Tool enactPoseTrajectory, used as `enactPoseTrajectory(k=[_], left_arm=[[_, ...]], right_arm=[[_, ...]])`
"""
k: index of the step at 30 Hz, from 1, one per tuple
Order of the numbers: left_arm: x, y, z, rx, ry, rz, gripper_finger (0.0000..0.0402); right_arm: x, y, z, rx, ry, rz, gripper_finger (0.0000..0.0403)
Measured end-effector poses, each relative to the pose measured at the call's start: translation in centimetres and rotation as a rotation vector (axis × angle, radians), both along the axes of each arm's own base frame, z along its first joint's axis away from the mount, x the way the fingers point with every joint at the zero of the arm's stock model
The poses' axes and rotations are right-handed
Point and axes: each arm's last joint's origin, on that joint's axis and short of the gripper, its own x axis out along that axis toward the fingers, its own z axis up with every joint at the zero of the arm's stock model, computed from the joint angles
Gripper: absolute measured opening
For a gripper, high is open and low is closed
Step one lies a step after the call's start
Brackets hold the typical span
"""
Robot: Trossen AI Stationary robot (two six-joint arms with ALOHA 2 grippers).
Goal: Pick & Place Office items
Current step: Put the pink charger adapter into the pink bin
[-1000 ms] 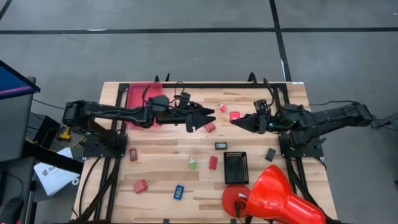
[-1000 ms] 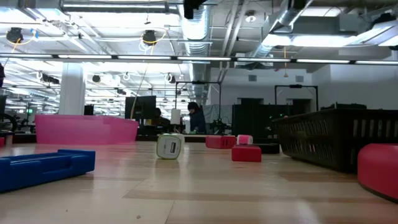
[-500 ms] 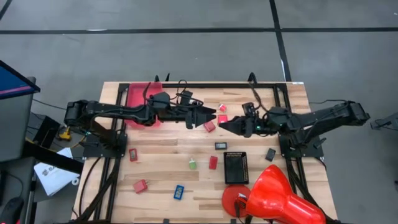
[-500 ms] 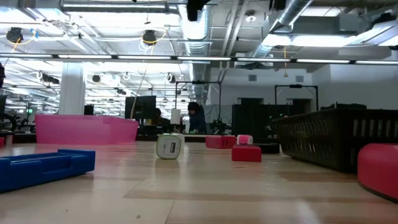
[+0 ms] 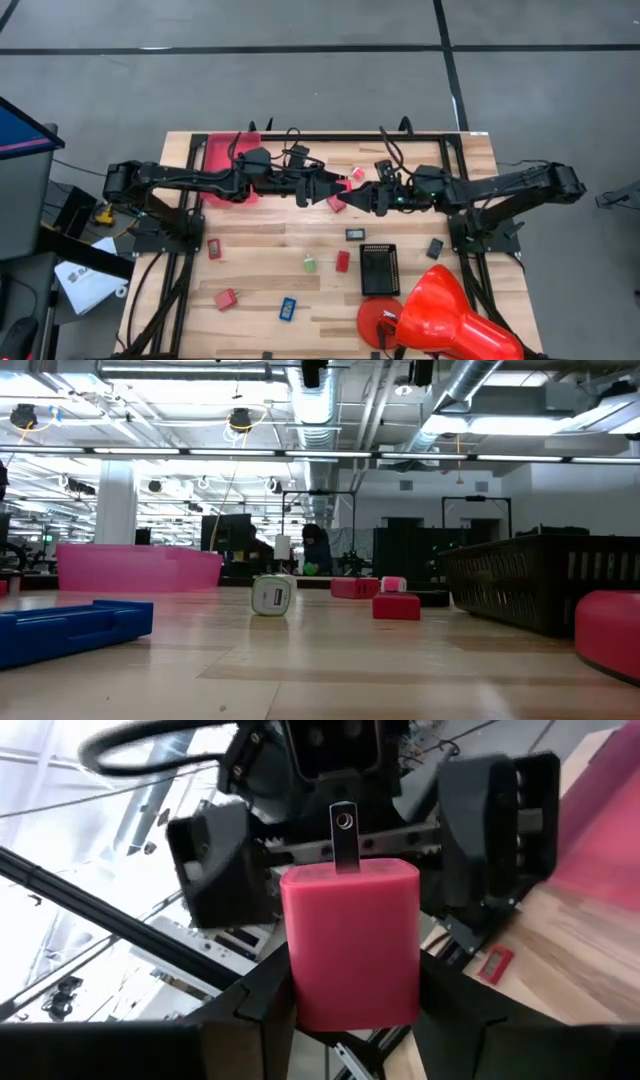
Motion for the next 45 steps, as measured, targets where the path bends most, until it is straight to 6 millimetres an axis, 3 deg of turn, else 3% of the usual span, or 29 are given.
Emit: enactPoseTrajectory(k=[23,29,36,42,45], left_arm=[[0.0,0.0,-0.1,-0.007,0.009,0.002,0.0144],[0.0,0.0,0.0,-0.001,0.002,0.004,0.015],[0.0,0.1,0.2,0.032,-0.023,0.023,0.0146],[-0.6,1.7,0.7,0.074,-0.032,0.098,0.015],[-1.9,3.1,1.8,0.113,-0.023,0.152,0.0149]], right_arm=[[-0.1,-0.6,0.2,-0.015,-0.004,-0.027,0.015],[-0.1,-0.6,0.2,-0.009,-0.005,-0.026,0.0163],[-0.1,-0.7,0.0,0.008,0.016,-0.039,0.0232],[-0.1,-0.7,-0.6,0.002,0.078,-0.056,0.0255],[-0.2,-0.7,-1.2,0.004,0.14,-0.054,0.0255]])
